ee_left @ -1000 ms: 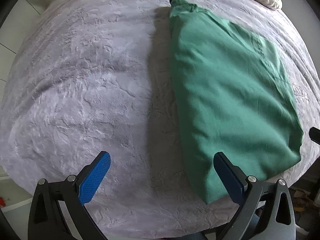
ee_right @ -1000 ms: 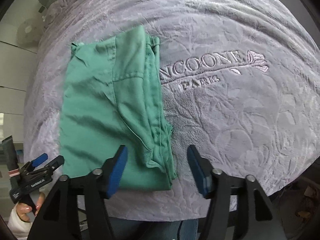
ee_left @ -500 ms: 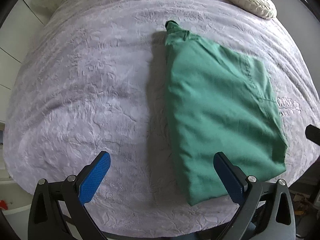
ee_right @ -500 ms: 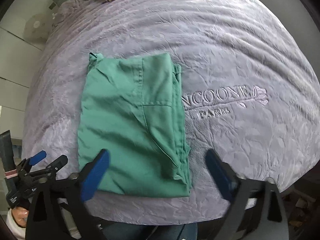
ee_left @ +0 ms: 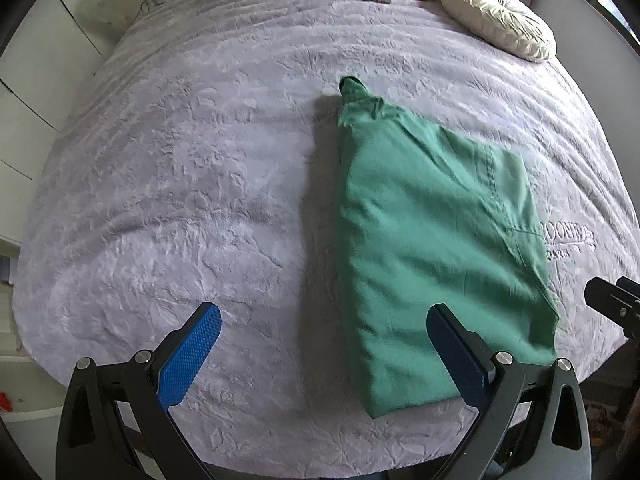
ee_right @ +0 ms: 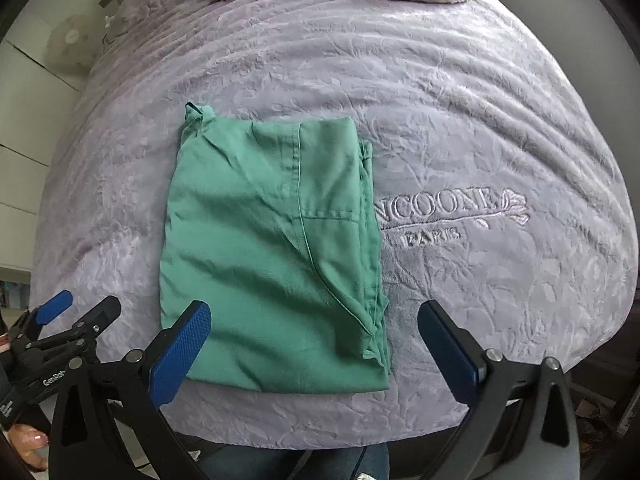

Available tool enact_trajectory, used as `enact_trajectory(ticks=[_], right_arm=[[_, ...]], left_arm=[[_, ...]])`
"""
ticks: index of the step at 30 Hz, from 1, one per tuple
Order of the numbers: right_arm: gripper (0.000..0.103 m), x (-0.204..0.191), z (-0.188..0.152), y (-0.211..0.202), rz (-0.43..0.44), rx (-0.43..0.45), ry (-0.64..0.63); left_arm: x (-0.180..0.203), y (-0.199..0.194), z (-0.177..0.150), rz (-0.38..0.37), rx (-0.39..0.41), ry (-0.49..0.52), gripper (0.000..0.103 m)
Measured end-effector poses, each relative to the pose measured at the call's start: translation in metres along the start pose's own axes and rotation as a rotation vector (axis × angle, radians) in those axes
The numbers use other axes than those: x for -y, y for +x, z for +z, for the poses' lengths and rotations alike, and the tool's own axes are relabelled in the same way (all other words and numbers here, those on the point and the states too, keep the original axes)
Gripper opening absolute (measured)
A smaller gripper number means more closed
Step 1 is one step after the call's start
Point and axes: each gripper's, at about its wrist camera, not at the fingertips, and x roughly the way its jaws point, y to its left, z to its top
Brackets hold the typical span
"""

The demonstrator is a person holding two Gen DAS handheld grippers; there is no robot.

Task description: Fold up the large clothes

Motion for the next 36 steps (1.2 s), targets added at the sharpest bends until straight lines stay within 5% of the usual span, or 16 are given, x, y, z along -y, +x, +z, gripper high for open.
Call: enact_trajectory(ticks=[36], right_arm=[[0.103, -0.013, 0.003, -0.007, -0.076, 0.03, -0.046]], left_arm=[[0.012, -0.006, -0.001, -0.008, 0.006, 0.038, 0.103]])
